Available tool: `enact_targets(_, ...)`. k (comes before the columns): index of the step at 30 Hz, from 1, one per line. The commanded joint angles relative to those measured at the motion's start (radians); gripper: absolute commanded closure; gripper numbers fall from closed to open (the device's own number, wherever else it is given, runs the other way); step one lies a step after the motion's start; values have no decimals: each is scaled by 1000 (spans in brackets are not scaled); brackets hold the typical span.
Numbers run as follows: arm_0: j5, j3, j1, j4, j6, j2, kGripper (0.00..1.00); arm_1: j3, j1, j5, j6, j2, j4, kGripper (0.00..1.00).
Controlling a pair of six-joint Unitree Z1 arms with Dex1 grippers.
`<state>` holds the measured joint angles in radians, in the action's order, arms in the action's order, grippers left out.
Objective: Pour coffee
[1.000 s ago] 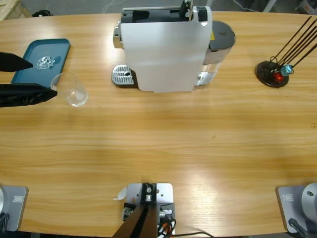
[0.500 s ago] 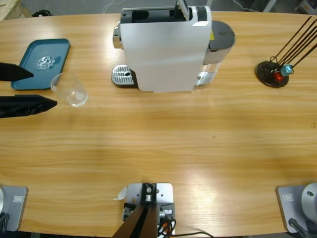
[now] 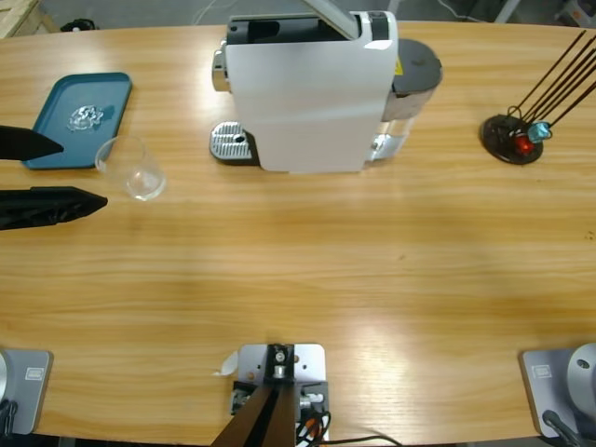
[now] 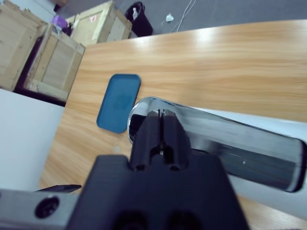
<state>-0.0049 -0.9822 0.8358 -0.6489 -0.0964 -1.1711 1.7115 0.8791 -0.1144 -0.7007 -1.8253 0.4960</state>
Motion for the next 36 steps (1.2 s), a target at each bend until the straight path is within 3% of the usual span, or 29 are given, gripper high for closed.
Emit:
enact_targets(1,12,45,-6,-12,-8,11,9,-85,26,55,13,-137,-27,1000)
enact_targets(36,23,80,-22,3,-8,-5,4,-242,29,58,12,-304,-100,1000)
